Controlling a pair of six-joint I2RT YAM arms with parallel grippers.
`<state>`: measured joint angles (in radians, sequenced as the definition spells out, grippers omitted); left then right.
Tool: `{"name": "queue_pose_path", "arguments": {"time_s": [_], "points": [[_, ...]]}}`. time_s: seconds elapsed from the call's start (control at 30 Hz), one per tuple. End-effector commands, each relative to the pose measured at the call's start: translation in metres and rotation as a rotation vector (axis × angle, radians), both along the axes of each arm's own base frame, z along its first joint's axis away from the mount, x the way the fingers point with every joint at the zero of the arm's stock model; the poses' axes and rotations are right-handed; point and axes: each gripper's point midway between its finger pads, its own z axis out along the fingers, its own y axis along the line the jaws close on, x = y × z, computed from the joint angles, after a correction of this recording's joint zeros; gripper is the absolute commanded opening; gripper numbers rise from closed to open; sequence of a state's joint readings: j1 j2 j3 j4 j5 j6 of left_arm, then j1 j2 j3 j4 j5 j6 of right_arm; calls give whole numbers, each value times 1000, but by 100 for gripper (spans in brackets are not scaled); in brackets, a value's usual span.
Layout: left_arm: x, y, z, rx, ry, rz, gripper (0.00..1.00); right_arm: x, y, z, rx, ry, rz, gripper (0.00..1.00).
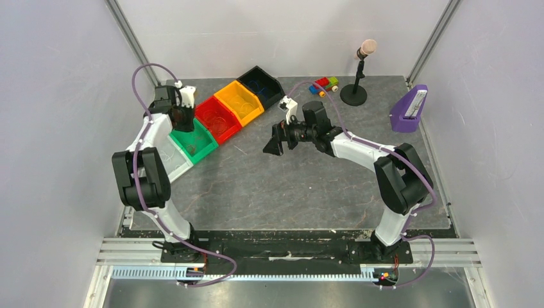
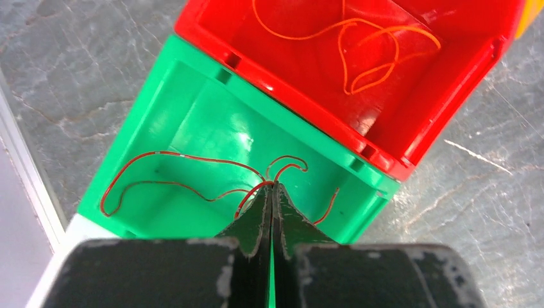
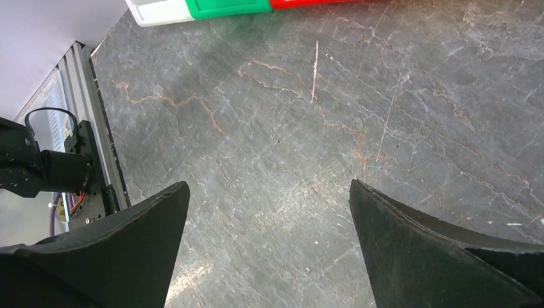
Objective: Untangle the cables
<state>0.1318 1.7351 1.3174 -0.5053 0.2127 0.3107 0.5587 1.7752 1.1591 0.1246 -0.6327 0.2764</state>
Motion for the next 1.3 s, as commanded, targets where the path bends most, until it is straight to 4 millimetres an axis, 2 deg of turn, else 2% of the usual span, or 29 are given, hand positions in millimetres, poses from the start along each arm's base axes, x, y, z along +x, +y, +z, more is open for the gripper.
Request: {"name": "queue_pose_path", "arguments": {"time_s": [0.0, 0.23, 0.63, 0.8, 0.97, 1.1, 1.17, 1.27], "points": [[18, 11, -5, 47, -27, -51, 2, -2, -3, 4, 8, -8, 12, 98], [26, 23, -33, 125, -51, -83, 2, -2, -5, 0, -3, -1, 9, 98], [24, 34, -78, 194, -1, -105, 2, -1, -6, -4, -12, 9, 7, 98], [22, 36, -86, 195, 26, -87, 2, 0, -7, -4, -18, 7, 5, 98], [22, 40, -80, 195, 48, -50, 3, 1, -7, -1, -15, 2, 5, 98], [23, 36, -54, 169, 24, -36, 29, 2, -7, 8, -9, -18, 5, 98], [22, 34, -38, 165, -7, -32, 35, 1, -8, 11, -7, -26, 6, 98], [22, 32, -16, 155, -46, -23, 39, 0, -9, 14, -6, -32, 8, 98]]}}
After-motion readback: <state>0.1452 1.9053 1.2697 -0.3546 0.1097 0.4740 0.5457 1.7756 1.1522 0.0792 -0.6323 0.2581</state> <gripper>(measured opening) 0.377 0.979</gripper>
